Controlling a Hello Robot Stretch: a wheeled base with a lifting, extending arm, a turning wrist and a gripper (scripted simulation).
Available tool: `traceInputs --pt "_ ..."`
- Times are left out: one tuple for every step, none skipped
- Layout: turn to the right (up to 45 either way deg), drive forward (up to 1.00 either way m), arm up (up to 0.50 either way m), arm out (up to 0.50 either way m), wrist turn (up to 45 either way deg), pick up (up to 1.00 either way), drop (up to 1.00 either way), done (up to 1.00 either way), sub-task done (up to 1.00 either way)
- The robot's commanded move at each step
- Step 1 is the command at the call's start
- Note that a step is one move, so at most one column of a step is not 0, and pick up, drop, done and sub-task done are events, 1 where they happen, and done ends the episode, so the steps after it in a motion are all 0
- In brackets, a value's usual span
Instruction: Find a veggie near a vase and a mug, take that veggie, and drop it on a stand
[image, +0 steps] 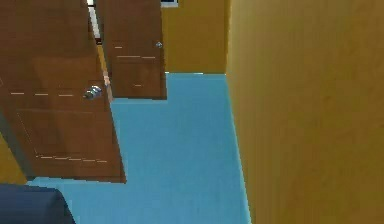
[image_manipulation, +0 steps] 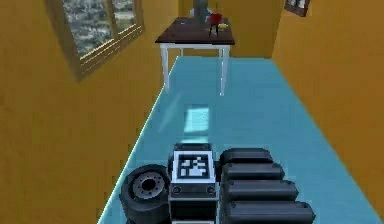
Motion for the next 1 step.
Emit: traceInputs --pt "0.0 1.0 0.0 0.0 0.0 0.0 0.0 0.0 0.0"
